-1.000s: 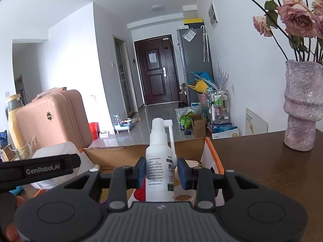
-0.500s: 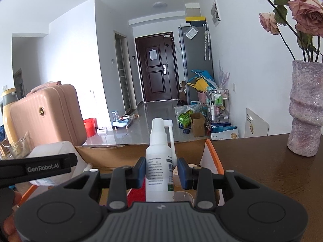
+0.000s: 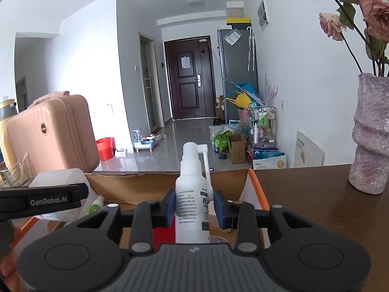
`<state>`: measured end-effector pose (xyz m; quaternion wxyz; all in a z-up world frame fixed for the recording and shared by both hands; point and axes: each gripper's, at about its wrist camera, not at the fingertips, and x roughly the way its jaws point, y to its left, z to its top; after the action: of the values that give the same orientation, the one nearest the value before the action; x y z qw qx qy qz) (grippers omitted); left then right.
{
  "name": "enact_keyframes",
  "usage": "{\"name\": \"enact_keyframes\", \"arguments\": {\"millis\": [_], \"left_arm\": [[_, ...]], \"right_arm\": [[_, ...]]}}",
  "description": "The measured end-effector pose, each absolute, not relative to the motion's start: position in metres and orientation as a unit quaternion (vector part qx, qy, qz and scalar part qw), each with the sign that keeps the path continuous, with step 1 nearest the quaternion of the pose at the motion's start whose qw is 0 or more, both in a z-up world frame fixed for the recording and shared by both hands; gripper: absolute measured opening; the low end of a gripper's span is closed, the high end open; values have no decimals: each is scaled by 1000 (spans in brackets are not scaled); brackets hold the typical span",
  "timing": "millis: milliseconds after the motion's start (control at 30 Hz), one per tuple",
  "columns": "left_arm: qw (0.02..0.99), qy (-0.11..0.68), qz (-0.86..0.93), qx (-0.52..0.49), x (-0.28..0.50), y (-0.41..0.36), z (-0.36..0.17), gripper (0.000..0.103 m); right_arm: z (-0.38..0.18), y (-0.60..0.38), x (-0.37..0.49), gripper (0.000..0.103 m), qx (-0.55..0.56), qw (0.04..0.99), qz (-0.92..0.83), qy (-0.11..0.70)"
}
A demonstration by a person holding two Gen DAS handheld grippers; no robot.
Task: Organize rigid objects
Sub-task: 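Lower both held items into the box and open both grippers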
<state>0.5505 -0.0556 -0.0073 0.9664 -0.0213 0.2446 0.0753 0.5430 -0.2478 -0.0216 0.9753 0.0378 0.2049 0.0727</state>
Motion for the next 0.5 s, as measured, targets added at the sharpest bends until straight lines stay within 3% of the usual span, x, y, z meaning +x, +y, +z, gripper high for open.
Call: {"name": "enact_keyframes", "arguments": {"millis": [167,233,300,433,500], "left_arm": [[962,264,69,-19,555,-56,-12,84],[963,259,76,-19,553,-55,-11,93],[963,255,81,-21,552,-54,-9,102],[963,254,85,-20,551,-53,-8,103],[962,257,88,-20,552,-53,-9,103]], "right_arm": [[-23,-248,547,34,37,970,72,227],[-24,-247,547,49,34,970,65,233],[-23,-248,546,81,31,971,56,229],[-19,-251,545,90,36,973,51,222],[-19,-253,546,99,37,973,48,222]]}}
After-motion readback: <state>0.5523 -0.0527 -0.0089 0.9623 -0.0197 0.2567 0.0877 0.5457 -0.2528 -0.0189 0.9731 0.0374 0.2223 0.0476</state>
